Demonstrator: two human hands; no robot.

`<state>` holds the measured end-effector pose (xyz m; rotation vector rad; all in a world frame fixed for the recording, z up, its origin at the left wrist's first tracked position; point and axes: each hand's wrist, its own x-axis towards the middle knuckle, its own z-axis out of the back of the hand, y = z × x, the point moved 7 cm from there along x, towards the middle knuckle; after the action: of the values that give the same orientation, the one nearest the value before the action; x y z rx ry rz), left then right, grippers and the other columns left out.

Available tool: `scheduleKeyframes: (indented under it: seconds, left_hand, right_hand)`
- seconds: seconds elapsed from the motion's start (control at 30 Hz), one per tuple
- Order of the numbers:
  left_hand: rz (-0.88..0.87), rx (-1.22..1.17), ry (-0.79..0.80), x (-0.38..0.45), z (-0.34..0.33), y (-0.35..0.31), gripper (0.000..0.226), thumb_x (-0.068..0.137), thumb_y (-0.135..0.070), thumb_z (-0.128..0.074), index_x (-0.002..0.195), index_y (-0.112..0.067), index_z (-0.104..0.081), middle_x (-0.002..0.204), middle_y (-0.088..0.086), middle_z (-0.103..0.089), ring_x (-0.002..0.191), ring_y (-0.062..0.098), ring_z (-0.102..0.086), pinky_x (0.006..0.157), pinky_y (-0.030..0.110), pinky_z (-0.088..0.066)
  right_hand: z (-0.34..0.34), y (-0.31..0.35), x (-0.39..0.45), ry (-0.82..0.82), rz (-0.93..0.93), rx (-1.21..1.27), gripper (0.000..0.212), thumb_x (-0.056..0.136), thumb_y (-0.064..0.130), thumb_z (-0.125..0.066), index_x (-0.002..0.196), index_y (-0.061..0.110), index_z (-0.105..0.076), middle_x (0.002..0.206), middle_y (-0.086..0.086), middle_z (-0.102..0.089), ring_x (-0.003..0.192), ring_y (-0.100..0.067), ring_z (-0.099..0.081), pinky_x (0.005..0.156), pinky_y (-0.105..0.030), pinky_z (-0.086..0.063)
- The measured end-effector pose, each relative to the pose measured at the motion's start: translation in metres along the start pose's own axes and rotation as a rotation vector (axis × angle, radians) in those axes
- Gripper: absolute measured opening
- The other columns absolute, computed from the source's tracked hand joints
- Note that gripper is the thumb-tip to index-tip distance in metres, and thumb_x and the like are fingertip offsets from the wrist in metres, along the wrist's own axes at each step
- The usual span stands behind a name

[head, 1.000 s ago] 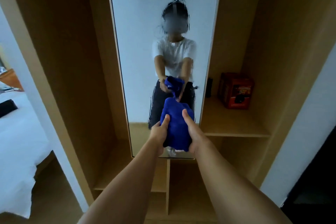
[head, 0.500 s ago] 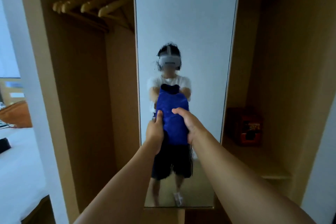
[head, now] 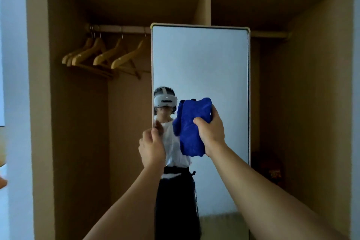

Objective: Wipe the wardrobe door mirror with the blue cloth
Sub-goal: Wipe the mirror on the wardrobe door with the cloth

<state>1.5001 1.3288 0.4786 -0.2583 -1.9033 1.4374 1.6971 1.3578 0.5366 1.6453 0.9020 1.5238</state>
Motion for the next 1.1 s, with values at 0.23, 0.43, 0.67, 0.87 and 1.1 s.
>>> scheduleKeyframes:
  seconds: [0.23,0.43,0.67,0.87,1.1]
  left_hand:
    - [-0.001,-0.055,0.016,0.037,-0.009,-0.017,0.05,0.097,-0.052,-0.027,0.136,-0.027,-0.046,0.137,-0.001,-0.049,0.126,0.022,-0.043,0.107,0.048,-0.034]
    - [0.016,-0.227,0.08,0.062,-0.025,-0.028,0.042,0.098,-0.05,-0.028,0.11,-0.027,-0.061,0.092,-0.01,-0.058,0.095,0.014,-0.052,0.081,0.031,-0.035]
    - [0.023,-0.304,0.059,0.102,-0.028,-0.036,0.053,0.094,-0.057,-0.032,0.112,-0.017,-0.063,0.112,0.016,-0.066,0.108,0.033,-0.06,0.099,0.049,-0.044]
    - [-0.044,-0.293,0.054,0.122,-0.031,-0.053,0.046,0.097,-0.049,-0.035,0.087,-0.016,-0.066,0.092,0.02,-0.068,0.089,0.036,-0.063,0.089,0.048,-0.05]
    - [-0.087,-0.262,0.139,0.124,-0.037,-0.049,0.042,0.099,-0.039,-0.038,0.071,-0.009,-0.048,0.064,0.012,-0.043,0.062,0.025,-0.037,0.059,0.036,-0.033]
  right_hand:
    - [0.004,0.06,0.039,-0.171,0.219,-0.268,0.049,0.084,0.02,-0.053,0.131,0.034,-0.048,0.12,0.001,-0.057,0.093,-0.021,-0.061,0.08,-0.042,-0.053]
    - [0.0,0.079,0.066,-0.22,0.302,-0.343,0.044,0.084,0.025,-0.056,0.127,0.034,-0.051,0.118,-0.001,-0.055,0.083,-0.019,-0.058,0.068,-0.033,-0.047]
    - [-0.001,0.11,0.095,-0.325,0.401,-0.349,0.046,0.085,0.026,-0.06,0.129,0.031,-0.051,0.125,-0.002,-0.052,0.093,-0.021,-0.06,0.068,-0.03,-0.041]
    - [-0.004,0.132,0.117,-0.435,0.427,-0.445,0.048,0.085,0.028,-0.062,0.131,0.027,-0.048,0.126,-0.007,-0.048,0.098,-0.027,-0.06,0.079,-0.036,-0.047]
    - [-0.041,0.139,0.113,-0.461,0.552,-0.715,0.049,0.087,0.032,-0.062,0.133,0.027,-0.047,0.127,-0.008,-0.047,0.104,-0.027,-0.054,0.088,-0.04,-0.046]
